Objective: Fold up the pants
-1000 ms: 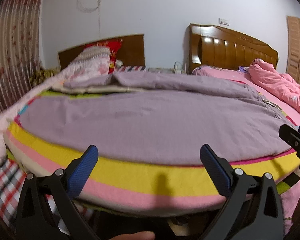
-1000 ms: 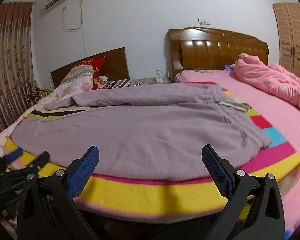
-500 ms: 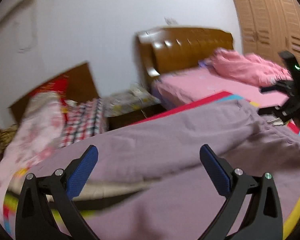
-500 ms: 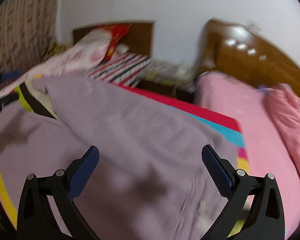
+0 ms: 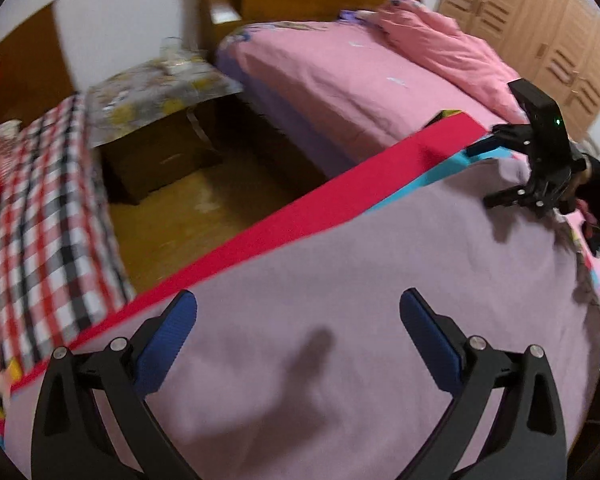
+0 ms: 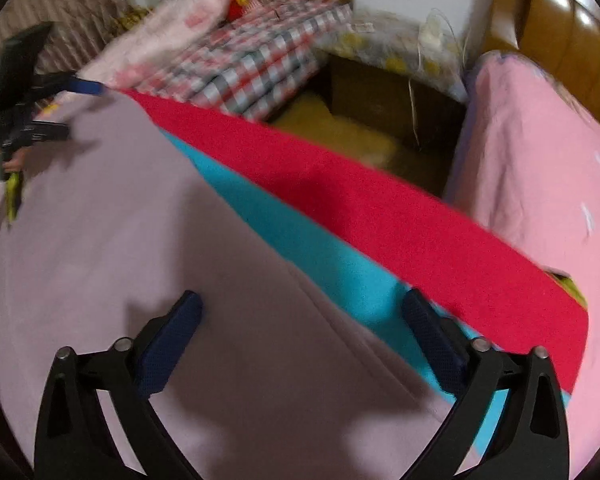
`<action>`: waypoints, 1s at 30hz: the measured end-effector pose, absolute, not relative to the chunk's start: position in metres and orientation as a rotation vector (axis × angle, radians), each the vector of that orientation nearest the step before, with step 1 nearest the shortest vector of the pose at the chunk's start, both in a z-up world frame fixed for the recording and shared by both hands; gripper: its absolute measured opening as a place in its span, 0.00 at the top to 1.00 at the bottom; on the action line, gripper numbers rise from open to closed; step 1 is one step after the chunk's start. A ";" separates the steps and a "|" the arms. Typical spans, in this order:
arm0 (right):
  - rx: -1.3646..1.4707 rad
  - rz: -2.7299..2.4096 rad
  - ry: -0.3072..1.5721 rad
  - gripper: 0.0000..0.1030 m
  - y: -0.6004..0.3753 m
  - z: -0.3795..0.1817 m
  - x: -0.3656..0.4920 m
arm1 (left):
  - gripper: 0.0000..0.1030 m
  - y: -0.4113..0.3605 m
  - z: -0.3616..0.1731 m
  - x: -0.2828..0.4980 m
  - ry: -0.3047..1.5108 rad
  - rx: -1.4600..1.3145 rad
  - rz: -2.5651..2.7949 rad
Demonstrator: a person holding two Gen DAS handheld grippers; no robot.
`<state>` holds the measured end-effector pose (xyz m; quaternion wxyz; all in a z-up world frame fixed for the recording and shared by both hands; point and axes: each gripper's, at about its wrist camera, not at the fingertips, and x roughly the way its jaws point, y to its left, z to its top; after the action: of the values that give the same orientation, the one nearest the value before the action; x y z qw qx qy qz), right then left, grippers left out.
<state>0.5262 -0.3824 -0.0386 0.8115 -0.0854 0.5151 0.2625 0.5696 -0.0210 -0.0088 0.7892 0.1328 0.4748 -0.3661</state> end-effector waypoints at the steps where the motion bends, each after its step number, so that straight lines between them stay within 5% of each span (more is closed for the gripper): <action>1: -0.183 0.610 1.090 0.56 -0.383 -0.034 0.522 | 0.02 -0.025 -0.008 0.573 1.019 0.289 -0.812; 2: -0.197 0.641 1.065 0.77 -0.384 -0.025 0.513 | 0.02 -0.029 -0.007 0.575 1.018 0.296 -0.845; 3: -0.228 0.633 1.026 0.83 -0.383 -0.017 0.503 | 0.02 -0.033 -0.006 0.578 1.016 0.315 -0.872; 11: -0.364 0.578 0.671 0.89 -0.374 0.049 0.381 | 0.06 -0.029 -0.005 0.568 1.081 0.380 -0.946; 12: -0.361 0.567 0.649 0.89 -0.376 0.053 0.362 | 0.29 -0.025 -0.003 0.564 1.077 0.384 -0.926; 13: -0.366 0.555 0.633 0.90 -0.373 0.056 0.352 | 0.72 -0.018 0.000 0.556 1.062 0.386 -0.912; 14: -0.375 0.539 0.621 0.90 -0.369 0.056 0.344 | 0.84 -0.012 0.007 0.542 1.024 0.413 -0.880; 24: -0.338 0.409 0.477 0.90 -0.353 0.090 0.221 | 0.90 0.028 0.109 0.288 0.555 0.697 -0.635; 30: -0.289 0.348 0.567 0.89 -0.348 0.043 0.140 | 0.87 0.029 0.053 0.137 0.560 0.744 -0.581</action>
<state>0.1404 -0.3484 0.0434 0.9349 -0.1414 0.2774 0.1703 0.1375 0.0287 0.0531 0.8532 0.3535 0.2662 -0.2760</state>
